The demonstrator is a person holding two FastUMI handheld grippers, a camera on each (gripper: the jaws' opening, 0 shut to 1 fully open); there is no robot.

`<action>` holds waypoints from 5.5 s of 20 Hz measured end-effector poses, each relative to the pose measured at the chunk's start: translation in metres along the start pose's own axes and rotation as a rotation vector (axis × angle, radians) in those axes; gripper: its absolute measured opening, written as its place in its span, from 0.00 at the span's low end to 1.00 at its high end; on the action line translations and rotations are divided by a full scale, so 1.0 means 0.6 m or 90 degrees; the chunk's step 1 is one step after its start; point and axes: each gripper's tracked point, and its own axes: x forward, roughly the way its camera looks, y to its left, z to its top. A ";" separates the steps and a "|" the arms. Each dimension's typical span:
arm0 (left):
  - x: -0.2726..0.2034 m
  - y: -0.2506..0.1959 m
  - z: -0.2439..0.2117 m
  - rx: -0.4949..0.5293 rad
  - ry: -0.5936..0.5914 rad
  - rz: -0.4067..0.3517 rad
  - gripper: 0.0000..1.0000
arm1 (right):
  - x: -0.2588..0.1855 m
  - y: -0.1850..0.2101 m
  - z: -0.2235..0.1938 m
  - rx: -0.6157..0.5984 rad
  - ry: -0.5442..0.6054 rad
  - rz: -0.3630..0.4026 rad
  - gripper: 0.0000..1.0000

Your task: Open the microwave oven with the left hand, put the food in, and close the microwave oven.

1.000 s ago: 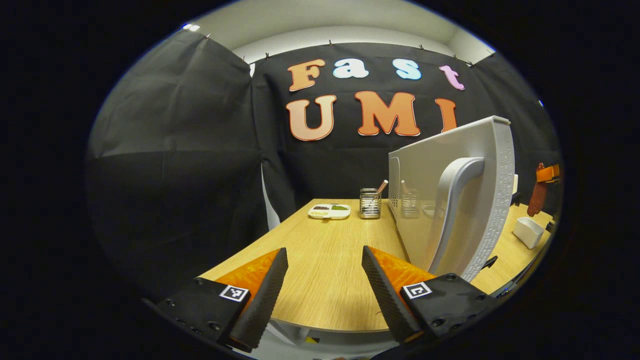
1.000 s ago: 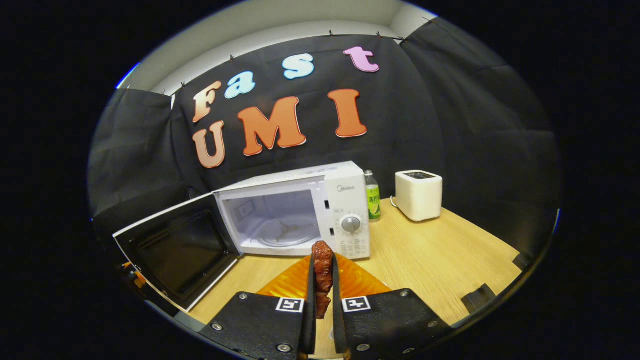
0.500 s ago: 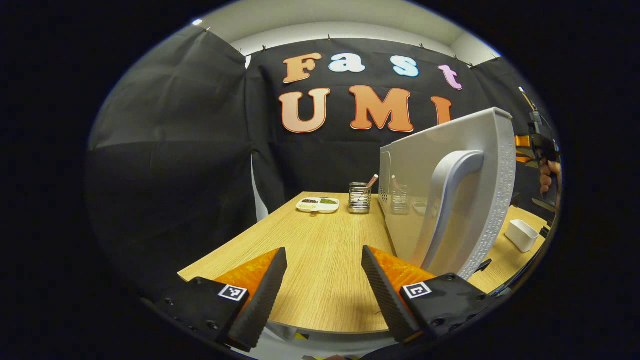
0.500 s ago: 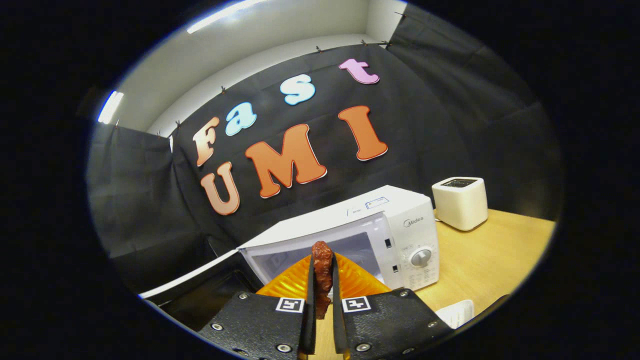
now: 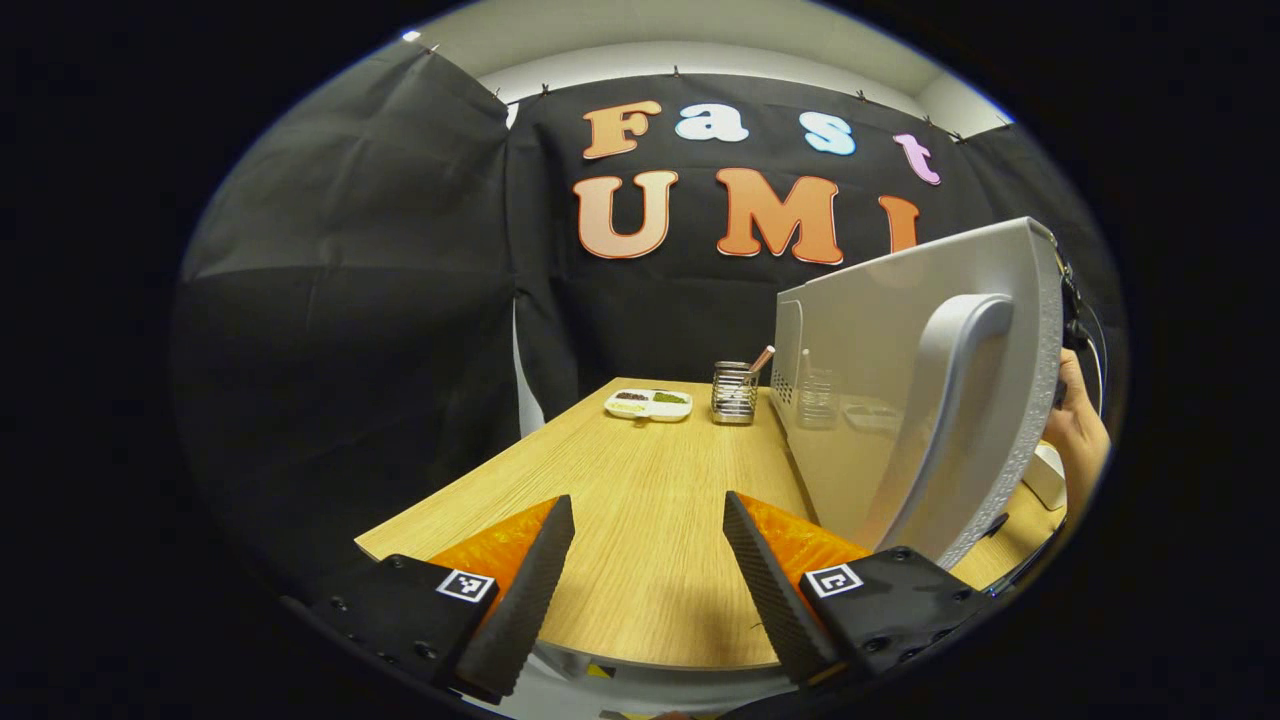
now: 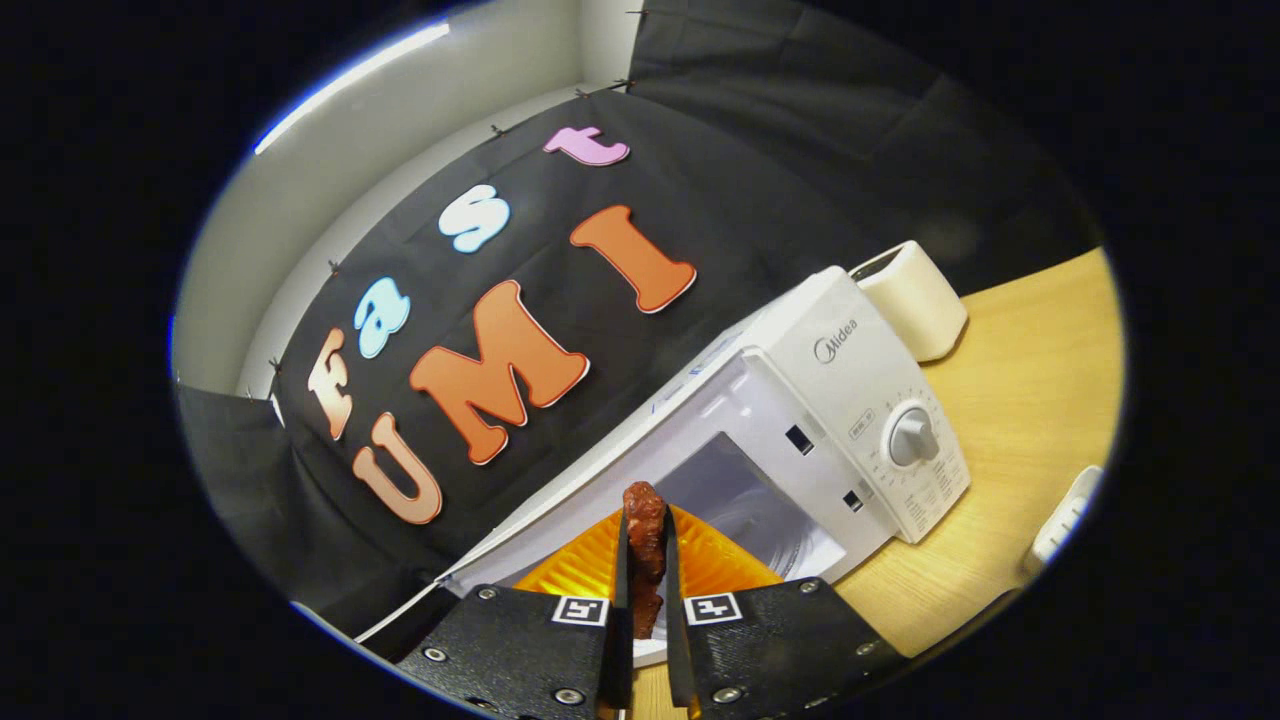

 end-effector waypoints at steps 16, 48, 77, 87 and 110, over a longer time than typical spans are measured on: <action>0.005 0.061 0.001 0.000 0.011 0.043 0.96 | 0.177 -0.026 -0.161 0.066 0.027 -0.088 0.13; -0.050 -0.050 0.052 0.042 -0.009 0.009 0.90 | 0.011 -0.073 -0.100 -0.430 0.154 -0.052 0.80; -0.024 -0.510 0.087 0.082 -0.052 -0.271 0.90 | -0.275 -0.149 0.373 -0.508 -0.054 0.068 0.89; 0.053 -0.673 0.061 0.049 0.002 -0.334 0.27 | -0.290 -0.218 0.426 -0.504 -0.058 0.056 0.90; 0.259 -0.833 0.052 0.066 0.026 -0.291 0.08 | -0.278 -0.289 0.449 -0.486 -0.040 0.038 0.89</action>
